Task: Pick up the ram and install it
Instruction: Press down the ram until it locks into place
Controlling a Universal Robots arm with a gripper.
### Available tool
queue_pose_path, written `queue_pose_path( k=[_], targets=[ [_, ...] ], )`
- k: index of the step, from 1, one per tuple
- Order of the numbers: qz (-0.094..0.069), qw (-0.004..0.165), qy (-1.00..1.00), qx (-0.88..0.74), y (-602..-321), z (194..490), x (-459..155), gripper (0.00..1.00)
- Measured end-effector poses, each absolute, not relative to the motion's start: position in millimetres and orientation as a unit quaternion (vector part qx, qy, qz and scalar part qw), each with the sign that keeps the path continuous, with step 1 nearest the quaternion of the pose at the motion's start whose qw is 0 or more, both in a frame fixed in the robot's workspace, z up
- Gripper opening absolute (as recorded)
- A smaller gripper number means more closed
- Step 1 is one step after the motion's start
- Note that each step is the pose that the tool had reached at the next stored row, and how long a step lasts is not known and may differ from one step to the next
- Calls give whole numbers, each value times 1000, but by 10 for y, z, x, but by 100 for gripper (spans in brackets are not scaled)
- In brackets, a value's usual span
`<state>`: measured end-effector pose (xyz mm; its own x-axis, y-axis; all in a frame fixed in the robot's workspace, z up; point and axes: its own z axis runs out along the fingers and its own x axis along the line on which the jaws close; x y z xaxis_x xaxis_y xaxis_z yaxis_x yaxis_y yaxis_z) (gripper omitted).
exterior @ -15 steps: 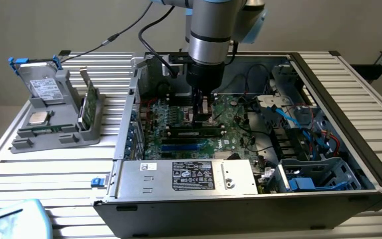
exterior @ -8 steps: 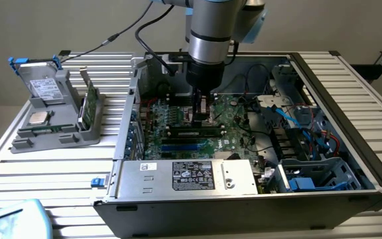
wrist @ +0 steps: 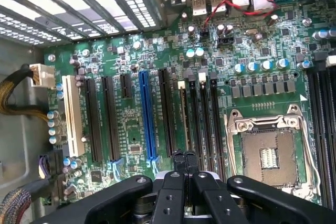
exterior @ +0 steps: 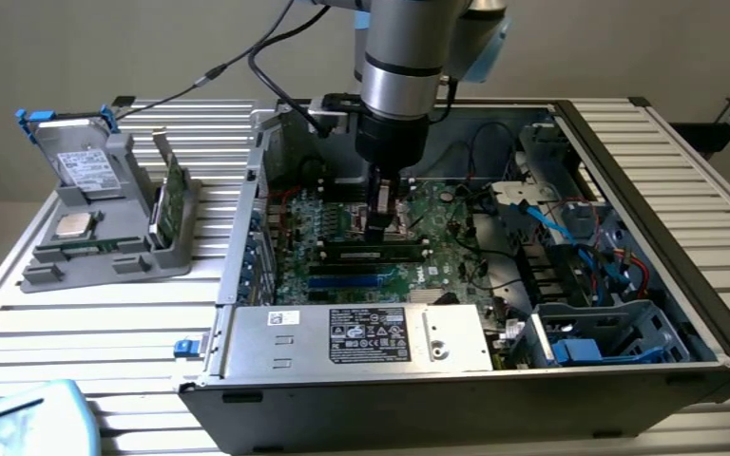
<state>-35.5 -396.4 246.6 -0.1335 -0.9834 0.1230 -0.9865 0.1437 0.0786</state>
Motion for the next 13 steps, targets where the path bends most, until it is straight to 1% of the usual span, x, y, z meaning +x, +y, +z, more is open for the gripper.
queue_pose_path(
  k=[7,13],
  targets=[
    [10,74,-778,624,-3964,2479,-355,11],
    [19,81,-790,607,-3963,2488,-349,11]
  ],
)
